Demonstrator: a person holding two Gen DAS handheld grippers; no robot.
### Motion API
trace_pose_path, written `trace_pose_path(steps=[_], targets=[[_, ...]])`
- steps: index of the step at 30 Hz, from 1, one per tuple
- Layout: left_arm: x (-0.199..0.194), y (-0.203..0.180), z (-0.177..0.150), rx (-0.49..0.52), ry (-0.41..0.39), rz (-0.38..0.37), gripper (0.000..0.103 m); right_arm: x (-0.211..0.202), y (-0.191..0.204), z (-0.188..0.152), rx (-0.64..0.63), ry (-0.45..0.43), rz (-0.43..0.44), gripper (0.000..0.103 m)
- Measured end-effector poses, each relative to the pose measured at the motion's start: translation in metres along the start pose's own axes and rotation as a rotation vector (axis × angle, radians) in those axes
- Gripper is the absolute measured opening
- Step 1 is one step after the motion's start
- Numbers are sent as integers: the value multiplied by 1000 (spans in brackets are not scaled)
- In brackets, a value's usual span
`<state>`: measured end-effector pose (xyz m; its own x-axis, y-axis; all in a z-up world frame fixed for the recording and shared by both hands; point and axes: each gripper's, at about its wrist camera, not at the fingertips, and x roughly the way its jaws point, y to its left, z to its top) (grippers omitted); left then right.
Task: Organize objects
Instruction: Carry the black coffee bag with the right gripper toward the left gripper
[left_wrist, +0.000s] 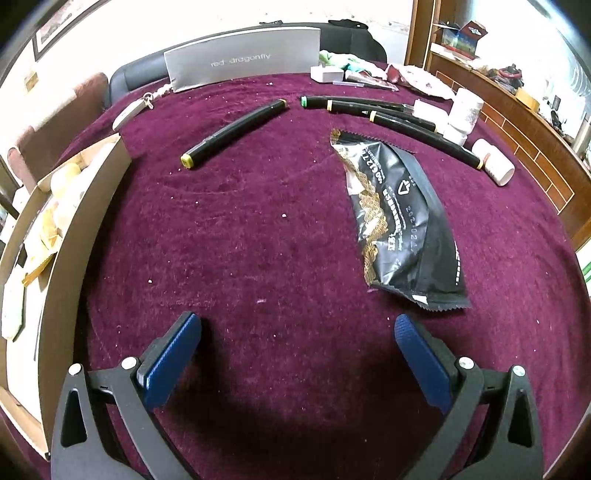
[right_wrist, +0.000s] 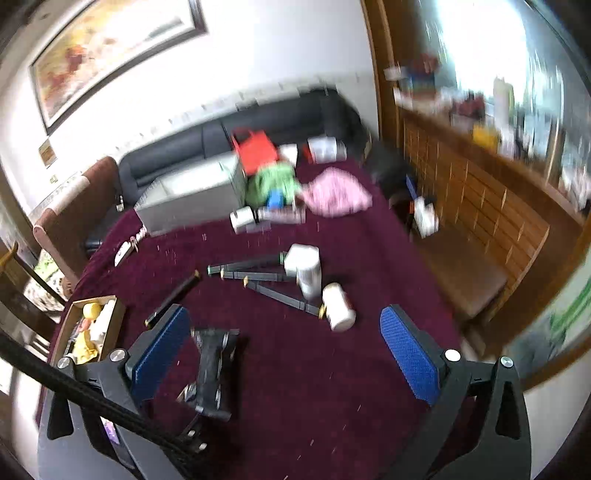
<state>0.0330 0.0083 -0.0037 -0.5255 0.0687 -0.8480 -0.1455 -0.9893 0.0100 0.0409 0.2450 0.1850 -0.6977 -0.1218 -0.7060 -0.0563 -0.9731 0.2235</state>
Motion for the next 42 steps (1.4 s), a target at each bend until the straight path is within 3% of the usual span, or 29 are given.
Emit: trace_pose_path(steps=[8, 34, 36, 38, 42], targets=[[1, -1, 1, -1, -1, 7, 102, 15, -13, -13, 3, 112, -6, 103], [2, -1, 0, 3, 0, 3, 102, 27, -14, -37, -1, 219, 25, 103], [2, 0, 3, 21, 40, -20, 101, 28, -16, -36, 5, 226, 24, 103], [-1, 5, 9, -8, 85, -90, 101, 28, -21, -35, 18, 231, 25, 103], [-24, 28, 38, -179, 37, -197, 101, 31, -35, -36, 53, 237, 11, 103]])
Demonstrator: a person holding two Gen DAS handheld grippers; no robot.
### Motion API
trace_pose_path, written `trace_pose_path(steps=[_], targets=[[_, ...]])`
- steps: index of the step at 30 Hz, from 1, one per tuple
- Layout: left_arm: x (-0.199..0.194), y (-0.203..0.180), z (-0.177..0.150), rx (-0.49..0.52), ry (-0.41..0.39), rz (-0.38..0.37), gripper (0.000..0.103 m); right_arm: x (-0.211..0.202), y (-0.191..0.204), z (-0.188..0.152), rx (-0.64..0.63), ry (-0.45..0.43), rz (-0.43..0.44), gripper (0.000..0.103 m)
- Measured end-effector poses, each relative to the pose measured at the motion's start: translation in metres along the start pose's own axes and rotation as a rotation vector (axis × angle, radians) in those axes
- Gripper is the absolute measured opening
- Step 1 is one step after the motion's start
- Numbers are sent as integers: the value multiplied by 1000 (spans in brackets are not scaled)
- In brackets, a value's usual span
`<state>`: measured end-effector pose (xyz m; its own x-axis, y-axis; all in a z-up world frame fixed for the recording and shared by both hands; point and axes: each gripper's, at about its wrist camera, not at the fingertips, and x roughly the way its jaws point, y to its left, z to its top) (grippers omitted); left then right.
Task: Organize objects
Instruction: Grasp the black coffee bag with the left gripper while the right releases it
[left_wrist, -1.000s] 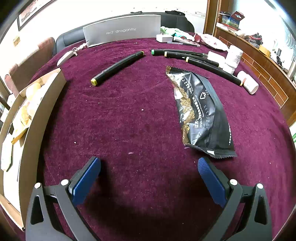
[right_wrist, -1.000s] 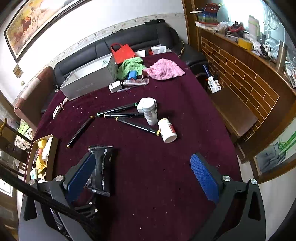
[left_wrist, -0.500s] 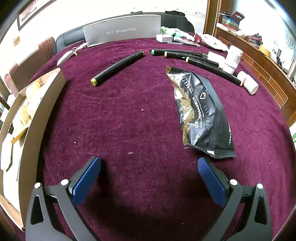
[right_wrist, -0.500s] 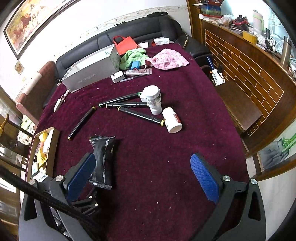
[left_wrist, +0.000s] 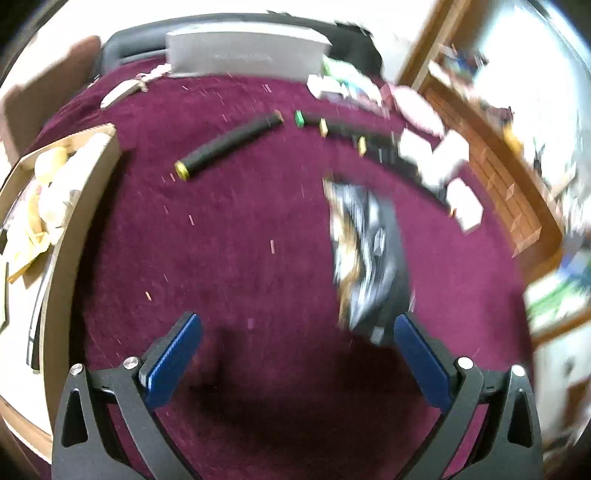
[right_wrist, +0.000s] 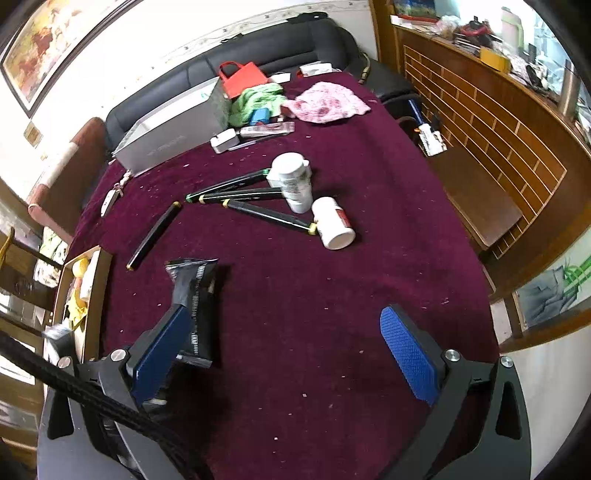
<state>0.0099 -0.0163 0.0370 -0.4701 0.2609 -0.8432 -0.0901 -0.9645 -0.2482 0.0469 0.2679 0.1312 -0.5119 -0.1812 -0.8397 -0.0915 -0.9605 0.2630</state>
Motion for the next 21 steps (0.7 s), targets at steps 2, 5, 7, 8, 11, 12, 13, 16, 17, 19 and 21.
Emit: trace_pose_path(steps=[2, 5, 7, 8, 11, 12, 13, 16, 17, 19, 21], targets=[[-6, 5, 17, -94, -24, -54, 101, 3, -7, -2, 22, 11, -1, 103], [2, 0, 37, -133, -2, -93, 101, 3, -17, -5, 46, 21, -6, 103], [15, -16, 44, -89, 22, -55, 101, 2, -25, -6, 60, 21, -14, 103], [23, -24, 48, -67, 32, -31, 101, 1, -29, -7, 68, 20, -19, 103], [47, -43, 55, 2, 58, 38, 101, -1, -40, -8, 86, 18, -35, 103], [55, -49, 55, 26, 72, 62, 101, -1, -42, -8, 90, 20, -38, 103], [62, -56, 55, 51, 85, 79, 101, -1, -46, -8, 97, 22, -43, 103], [82, -72, 46, 149, 119, 152, 100, -1, -53, -8, 107, 26, -52, 103], [87, -75, 41, 170, 136, 164, 97, -1, -54, -8, 108, 28, -53, 103], [89, -84, 35, 238, 118, 182, 79, 0, -56, -7, 104, 29, -58, 103], [83, -88, 34, 267, 113, 152, 49, 1, -56, -4, 92, 29, -63, 103]])
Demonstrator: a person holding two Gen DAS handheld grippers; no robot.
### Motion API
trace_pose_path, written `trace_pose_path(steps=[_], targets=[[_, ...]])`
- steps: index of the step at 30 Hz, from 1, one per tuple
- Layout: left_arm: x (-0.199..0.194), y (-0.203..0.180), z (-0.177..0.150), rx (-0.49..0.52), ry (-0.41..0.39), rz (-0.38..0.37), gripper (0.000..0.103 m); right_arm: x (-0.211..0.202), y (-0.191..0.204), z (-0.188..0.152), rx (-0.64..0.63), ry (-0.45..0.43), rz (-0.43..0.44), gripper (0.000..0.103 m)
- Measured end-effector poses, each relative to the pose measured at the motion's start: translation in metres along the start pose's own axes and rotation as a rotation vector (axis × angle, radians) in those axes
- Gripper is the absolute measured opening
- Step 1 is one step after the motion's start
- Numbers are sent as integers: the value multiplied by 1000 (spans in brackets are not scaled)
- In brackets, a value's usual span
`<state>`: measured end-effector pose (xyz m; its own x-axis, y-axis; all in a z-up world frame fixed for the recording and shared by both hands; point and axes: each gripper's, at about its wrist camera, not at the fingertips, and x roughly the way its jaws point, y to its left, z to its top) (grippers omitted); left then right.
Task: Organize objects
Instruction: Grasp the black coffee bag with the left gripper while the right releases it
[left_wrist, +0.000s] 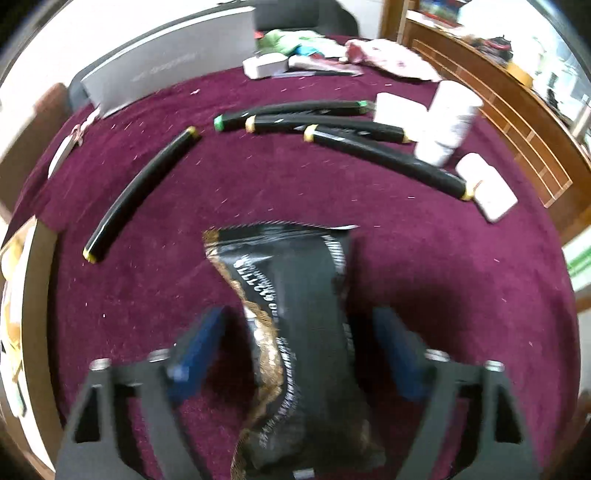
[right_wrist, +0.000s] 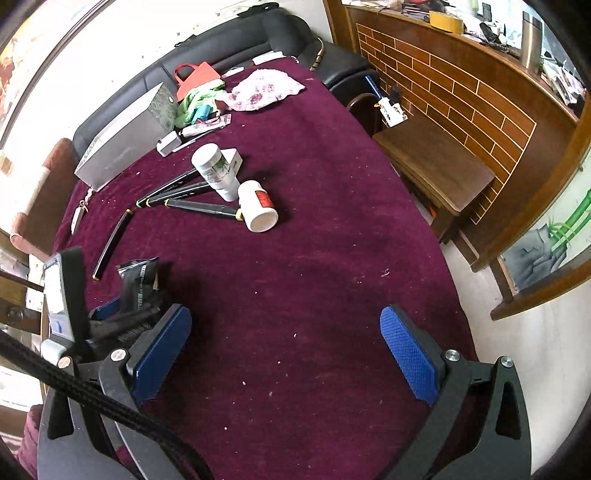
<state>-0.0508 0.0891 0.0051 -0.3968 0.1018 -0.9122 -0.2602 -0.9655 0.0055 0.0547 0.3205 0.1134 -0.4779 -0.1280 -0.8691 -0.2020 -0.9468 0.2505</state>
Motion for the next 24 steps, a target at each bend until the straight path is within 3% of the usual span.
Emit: trace_pose_path(steps=[1, 3, 12, 14, 16, 20, 24], targets=[[-3, 1, 0, 0, 2, -12, 38, 1, 0, 2, -4, 0, -1, 103], [-6, 11, 0, -42, 22, -82, 37, 3, 2, 5, -15, 2, -4, 103], [-46, 45, -27, -165, -3, -183, 37, 36, 28, 40, -146, 30, -24, 103], [-55, 48, -33, -181, -11, -196, 37, 45, 30, 51, -153, 46, -32, 96], [-64, 52, -39, -202, -19, -212, 37, 51, 40, 62, -152, 85, 26, 90], [-68, 59, -45, -232, -20, -229, 38, 70, 90, 77, -291, 157, 131, 90], [-80, 68, -60, -266, -23, -237, 38, 103, 127, 87, -409, 168, 70, 87]])
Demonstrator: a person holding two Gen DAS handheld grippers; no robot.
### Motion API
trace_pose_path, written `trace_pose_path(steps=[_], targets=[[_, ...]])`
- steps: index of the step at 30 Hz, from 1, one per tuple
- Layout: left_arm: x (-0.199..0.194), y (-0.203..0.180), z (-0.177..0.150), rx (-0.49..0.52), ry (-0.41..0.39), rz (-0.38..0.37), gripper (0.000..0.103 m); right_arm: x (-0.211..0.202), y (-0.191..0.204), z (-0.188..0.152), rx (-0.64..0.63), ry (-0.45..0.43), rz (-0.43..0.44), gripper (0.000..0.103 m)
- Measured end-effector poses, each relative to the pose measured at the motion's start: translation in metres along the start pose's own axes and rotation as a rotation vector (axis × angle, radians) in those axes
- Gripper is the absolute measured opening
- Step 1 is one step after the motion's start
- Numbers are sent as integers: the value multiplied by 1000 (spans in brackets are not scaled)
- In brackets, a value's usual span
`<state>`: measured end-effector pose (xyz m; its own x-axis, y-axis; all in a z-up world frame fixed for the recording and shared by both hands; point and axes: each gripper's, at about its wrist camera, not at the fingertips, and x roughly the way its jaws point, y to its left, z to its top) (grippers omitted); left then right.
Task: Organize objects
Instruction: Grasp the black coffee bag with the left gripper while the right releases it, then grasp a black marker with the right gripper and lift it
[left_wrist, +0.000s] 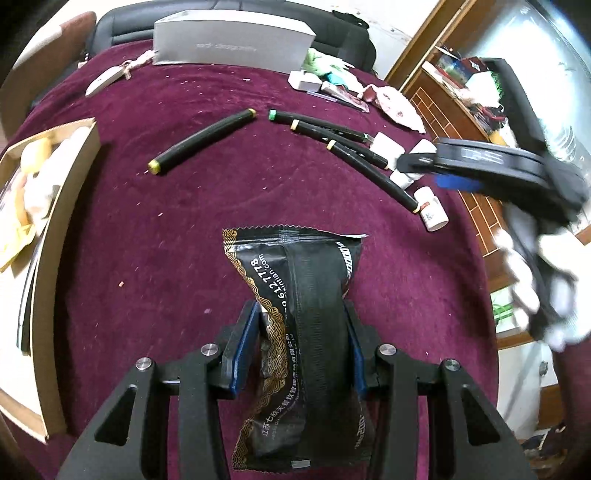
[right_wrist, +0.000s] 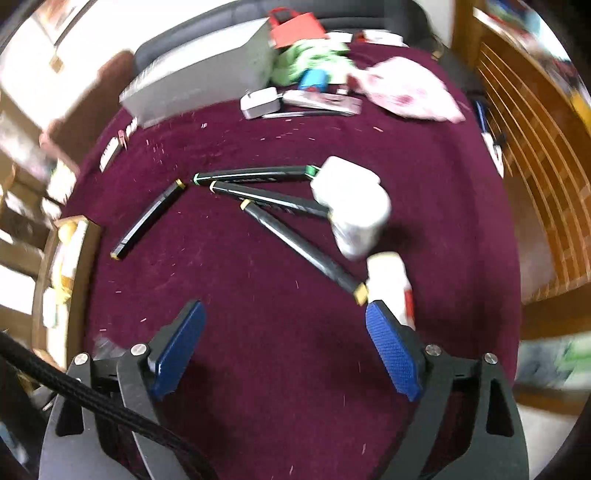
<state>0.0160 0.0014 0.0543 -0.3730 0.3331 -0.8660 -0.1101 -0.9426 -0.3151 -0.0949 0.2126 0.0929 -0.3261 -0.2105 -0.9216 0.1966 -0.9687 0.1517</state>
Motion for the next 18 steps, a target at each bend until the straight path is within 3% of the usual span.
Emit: trace_pose_path(steps=[9, 11, 13, 18], targets=[[-26, 27, -21, -66, -17, -19, 38, 62, 14, 32, -103, 105, -123, 63], [-30, 31, -23, -73, -24, -18, 38, 70, 11, 31, -89, 137, -138, 42], [-33, 37, -25, -80, -27, -17, 38, 74, 9, 29, -68, 156, -142, 30], [-33, 48, -30, -97, -19, -20, 38, 68, 12, 21, -62, 161, -149, 15]])
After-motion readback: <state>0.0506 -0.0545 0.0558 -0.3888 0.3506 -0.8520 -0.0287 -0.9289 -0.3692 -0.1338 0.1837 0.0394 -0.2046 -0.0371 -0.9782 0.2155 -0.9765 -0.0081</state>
